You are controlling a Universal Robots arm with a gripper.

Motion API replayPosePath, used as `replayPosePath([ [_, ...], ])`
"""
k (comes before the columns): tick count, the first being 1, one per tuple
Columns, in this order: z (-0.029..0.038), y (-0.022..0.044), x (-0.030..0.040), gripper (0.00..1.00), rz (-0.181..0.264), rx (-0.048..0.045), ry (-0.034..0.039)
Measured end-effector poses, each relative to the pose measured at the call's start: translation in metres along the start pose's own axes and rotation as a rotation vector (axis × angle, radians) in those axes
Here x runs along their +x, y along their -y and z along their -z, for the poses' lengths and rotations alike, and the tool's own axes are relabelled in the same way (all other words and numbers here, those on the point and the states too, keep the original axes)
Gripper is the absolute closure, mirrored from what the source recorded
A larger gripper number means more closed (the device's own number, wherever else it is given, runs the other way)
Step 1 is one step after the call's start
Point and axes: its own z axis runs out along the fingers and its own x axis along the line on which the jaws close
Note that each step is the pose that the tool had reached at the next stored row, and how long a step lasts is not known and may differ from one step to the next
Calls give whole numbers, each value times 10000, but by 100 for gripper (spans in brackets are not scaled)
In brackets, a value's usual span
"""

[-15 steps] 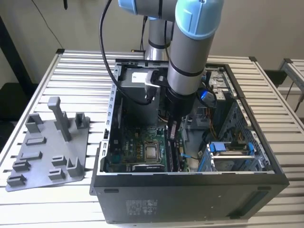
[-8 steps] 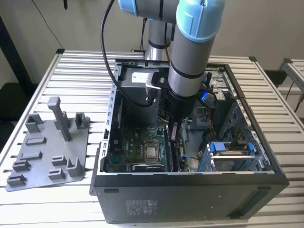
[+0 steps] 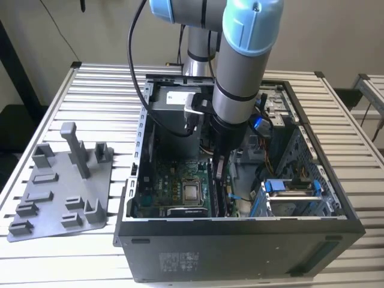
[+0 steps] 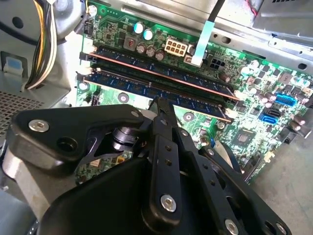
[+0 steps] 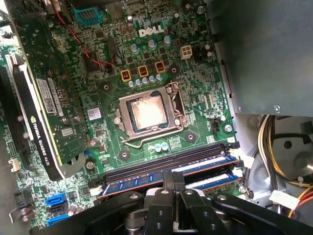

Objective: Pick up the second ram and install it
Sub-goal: 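Press down the second ram until it locks into place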

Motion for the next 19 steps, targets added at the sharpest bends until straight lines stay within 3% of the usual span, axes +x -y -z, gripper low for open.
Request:
replayPosePath([
  [13,-219,3,14,89,-1,-2,-16],
  [15,-203,3,9,89,-1,-4,-20],
  [16,-175,2,5,89,-1,-6,17],
  [19,-38,0,1,89,-1,-9,6],
])
